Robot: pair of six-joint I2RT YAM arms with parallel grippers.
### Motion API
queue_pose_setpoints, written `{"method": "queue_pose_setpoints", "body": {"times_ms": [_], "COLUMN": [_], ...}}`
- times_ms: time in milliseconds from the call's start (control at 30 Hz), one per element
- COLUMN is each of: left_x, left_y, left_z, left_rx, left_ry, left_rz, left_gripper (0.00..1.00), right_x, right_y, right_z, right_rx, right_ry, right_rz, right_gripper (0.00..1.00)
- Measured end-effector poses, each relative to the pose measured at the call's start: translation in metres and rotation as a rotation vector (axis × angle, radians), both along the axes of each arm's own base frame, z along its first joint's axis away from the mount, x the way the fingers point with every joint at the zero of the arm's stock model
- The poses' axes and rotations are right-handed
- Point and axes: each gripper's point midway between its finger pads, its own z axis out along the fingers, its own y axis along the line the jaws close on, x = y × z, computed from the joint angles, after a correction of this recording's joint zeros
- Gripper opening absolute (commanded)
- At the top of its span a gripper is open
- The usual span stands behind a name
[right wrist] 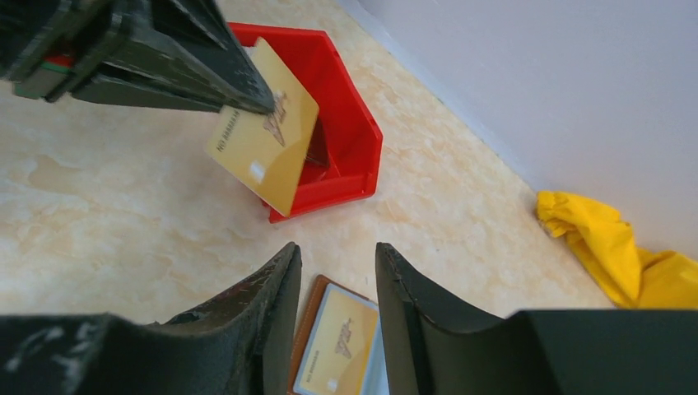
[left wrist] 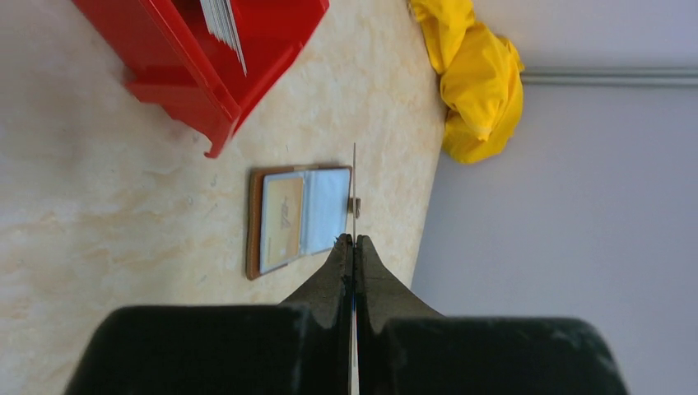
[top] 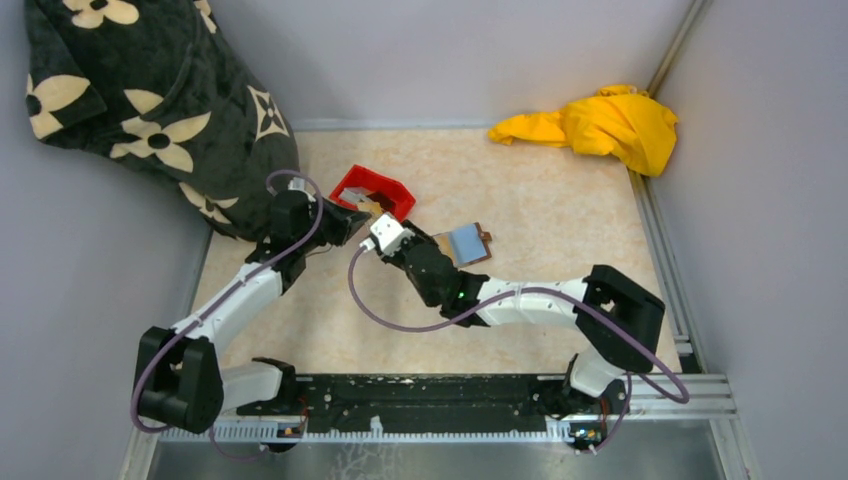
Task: Put the credit cards into the card holder
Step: Pick up the credit card from the storage box.
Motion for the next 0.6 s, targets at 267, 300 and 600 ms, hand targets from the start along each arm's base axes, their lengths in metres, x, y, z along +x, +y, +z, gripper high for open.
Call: {"method": "queue_pose_setpoints", "body": {"times_ms": [267,300,600], "left_x": [0.012,0.012,0.018], "left_y": [0.034,0.038,0.066], "left_z": [0.013,0.012,0.004], "left_rx": [0.080,0.089,0.181], "left_ry": [-0.101,-0.109,-0.134], "left_rz": [0.186,0.208,0.332], "left_gripper": [0.00,0.00,0.00], "right_x": [0.032,0.038,0.098], "right_y": [-0.009,-0.007,0.029], "right_z": [0.007,0.014,0.031], "right_rx": [0.156,0.190,0.329], "right_ry": [0.133,0.153,0.360], "right_rz": [-0.031,-0.029,0.034], "right_gripper": [0.00,0.00,0.00]}}
